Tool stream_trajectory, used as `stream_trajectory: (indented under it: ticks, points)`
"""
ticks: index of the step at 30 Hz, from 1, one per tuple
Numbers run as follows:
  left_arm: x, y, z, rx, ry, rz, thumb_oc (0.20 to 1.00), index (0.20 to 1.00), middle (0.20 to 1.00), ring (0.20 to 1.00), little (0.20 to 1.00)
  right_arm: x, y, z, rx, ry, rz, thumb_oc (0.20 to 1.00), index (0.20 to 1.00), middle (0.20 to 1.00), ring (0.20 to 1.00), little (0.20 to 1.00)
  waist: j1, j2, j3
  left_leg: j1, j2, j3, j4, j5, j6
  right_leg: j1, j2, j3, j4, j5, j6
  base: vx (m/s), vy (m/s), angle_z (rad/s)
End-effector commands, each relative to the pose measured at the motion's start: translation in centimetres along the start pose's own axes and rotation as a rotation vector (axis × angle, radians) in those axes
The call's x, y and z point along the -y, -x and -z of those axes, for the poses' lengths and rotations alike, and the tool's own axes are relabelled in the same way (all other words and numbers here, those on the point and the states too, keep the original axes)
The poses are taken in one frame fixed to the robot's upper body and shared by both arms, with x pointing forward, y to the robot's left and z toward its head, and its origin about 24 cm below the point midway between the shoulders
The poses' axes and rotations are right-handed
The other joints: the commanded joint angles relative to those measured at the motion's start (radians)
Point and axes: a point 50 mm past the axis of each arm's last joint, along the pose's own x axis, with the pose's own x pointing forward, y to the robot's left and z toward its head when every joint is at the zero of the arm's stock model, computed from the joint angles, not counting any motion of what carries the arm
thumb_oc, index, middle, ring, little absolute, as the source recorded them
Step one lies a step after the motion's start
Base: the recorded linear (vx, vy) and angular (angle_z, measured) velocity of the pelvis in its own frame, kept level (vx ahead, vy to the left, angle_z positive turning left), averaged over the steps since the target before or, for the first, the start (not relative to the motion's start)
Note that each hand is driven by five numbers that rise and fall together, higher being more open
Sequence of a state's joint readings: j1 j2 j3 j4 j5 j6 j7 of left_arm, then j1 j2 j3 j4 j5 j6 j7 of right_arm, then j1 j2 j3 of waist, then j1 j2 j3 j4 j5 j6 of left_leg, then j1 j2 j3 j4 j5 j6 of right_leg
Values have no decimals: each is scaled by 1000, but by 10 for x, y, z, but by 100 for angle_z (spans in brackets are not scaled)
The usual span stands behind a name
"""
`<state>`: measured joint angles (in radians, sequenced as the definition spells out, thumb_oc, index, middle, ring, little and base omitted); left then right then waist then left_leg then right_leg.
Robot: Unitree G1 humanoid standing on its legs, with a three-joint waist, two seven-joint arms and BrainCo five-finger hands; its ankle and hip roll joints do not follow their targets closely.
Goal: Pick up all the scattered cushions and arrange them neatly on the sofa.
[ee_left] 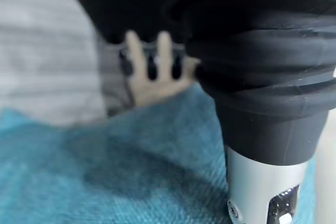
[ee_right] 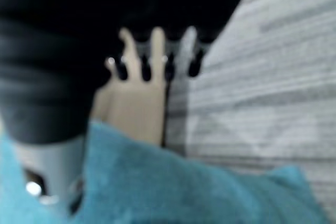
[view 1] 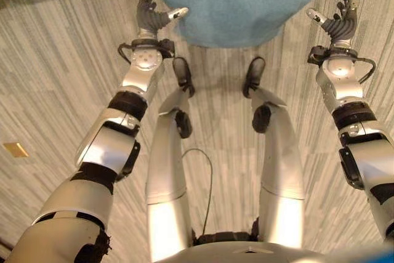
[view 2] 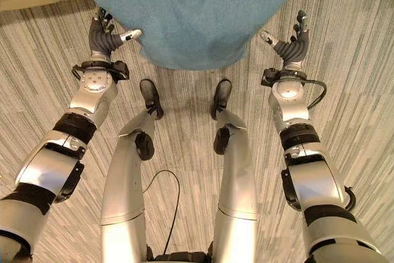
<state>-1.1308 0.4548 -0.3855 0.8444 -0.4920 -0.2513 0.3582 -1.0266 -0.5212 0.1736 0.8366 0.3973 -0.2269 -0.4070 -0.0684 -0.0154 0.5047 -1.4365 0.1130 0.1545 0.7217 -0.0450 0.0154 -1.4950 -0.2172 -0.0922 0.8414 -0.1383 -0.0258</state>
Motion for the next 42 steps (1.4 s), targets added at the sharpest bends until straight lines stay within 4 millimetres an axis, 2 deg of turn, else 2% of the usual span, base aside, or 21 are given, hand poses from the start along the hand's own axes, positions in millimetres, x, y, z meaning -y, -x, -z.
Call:
stream_trajectory:
  ticks: [1,5,6,10,16,20,21,22,23,24,25,29,32,34,35,36,38,39,40,42]
  points:
    - [-1,11,19,-41,14,-10,1000,1000,1000,1000,1000,-4,11,10,8,-27,-55,1000,1000,1000,1000,1000,-18,45,-143,-70,30,-89,50,-57,-66,-3,-19,43,-13,10,148,40,-44,1]
    - [7,3,5,-10,24,10,1000,1000,1000,1000,1000,-10,3,-4,38,-35,-77,1000,1000,1000,1000,1000,-17,51,-145,-101,31,-97,69,-62,-64,-37,-16,49,8,4,147,52,-23,1]
    - [15,0,-4,13,33,28,1000,1000,1000,1000,1000,-16,-1,-13,56,-37,-100,1000,1000,1000,1000,1000,-12,53,-144,-112,31,-99,80,-64,-63,-49,-13,52,20,3,148,41,-26,1]
    - [29,-1,-13,36,59,61,1000,1000,1000,1000,1000,-23,-8,-26,75,-36,-138,1000,1000,1000,1000,1000,-2,58,-147,-129,31,-110,98,-67,-64,-65,-10,50,39,-5,147,29,-28,1]
    - [44,2,-16,38,89,97,1000,1000,1000,1000,1000,-46,-11,-47,125,-38,-207,1000,1000,1000,1000,1000,8,57,-145,-132,23,-122,125,-69,-70,-70,-4,51,68,-8,143,13,-22,2]
    - [44,2,-16,38,89,97,1000,1000,1000,1000,1000,-46,-11,-47,125,-38,-207,1000,1000,1000,1000,1000,8,57,-145,-132,23,-122,125,-69,-70,-70,-4,51,68,-8,143,2,-2,2]
    - [54,4,-19,42,127,119,1000,1000,1000,1000,1000,-67,-7,-56,151,-29,-265,1000,1000,1000,1000,1000,16,55,-144,-132,22,-123,131,-68,-74,-72,-5,54,76,-6,141,12,-33,0]
    - [62,2,-29,67,148,153,1000,1000,1000,1000,1000,-87,-3,-69,178,-52,-312,931,931,931,931,931,18,55,-140,-133,23,-123,132,-67,-77,-74,-8,53,80,-4,141,14,-32,0]
    - [63,2,-33,75,157,161,580,580,580,580,580,-94,0,-73,187,-71,-328,526,526,526,526,526,19,56,-140,-133,23,-122,131,-67,-77,-74,-7,52,79,-3,142,0,0,0]
    - [68,2,-42,105,188,172,200,200,200,200,200,-103,3,-81,204,-111,-350,200,200,200,200,200,22,57,-144,-133,20,-123,136,-66,-78,-74,-5,52,84,-3,140,3,8,3]
    - [69,2,-49,129,222,173,200,200,200,200,200,-110,7,-87,229,-131,-372,200,200,200,200,200,23,54,-149,-133,19,-126,136,-66,-79,-74,-2,52,86,-4,139,1,6,3]
    - [67,4,-52,139,284,165,200,200,200,200,200,-115,12,-92,259,-133,-387,200,200,200,200,200,22,53,-166,-133,16,-134,133,-67,-80,-69,1,48,82,0,142,0,0,0]
    - [66,10,-49,136,326,165,200,200,200,200,200,-110,17,-93,298,-129,-381,200,200,200,200,200,20,53,-202,-101,22,-135,89,-58,-80,-24,8,20,40,9,148,-22,22,0]
    - [67,12,-47,133,332,164,200,200,200,200,200,-108,18,-91,299,-135,-376,200,200,200,200,200,18,51,-204,-82,22,-132,76,-56,-80,-2,8,14,27,10,148,-42,15,-4]
    - [66,16,-44,132,368,164,200,200,200,200,200,-101,21,-91,320,-164,-359,200,200,200,200,200,11,48,-220,-22,24,-130,24,-49,-82,56,12,0,-8,9,150,-27,1,-7]
    - [67,17,-43,129,368,164,200,200,200,200,200,-101,21,-90,317,-164,-359,200,200,200,200,200,11,48,-218,-14,23,-130,19,-47,-82,64,12,-2,-12,10,150,-32,-4,-3]
    - [67,28,-35,122,420,168,200,200,200,200,200,-91,29,-79,320,-180,-336,200,200,200,200,200,1,44,-226,86,21,-131,-41,-42,-87,160,14,-18,-58,10,150,-27,-13,6]
    - [64,38,-30,129,433,176,200,200,200,200,200,-83,35,-68,316,-168,-327,200,200,200,200,200,-1,42,-229,173,18,-134,-86,-39,-93,239,15,-30,-95,12,149,-19,-11,9]
    - [64,39,-29,125,432,176,200,200,200,200,200,-82,36,-67,313,-167,-327,200,200,200,200,200,-1,41,-226,183,18,-134,-91,-38,-93,249,15,-31,-99,13,149,-4,-7,9]
    - [59,55,-17,127,420,193,200,200,200,200,200,-71,48,-46,294,-118,-330,200,200,200,200,200,4,39,-238,295,15,-140,-147,-33,-102,362,8,-51,-155,16,147,8,-8,3]
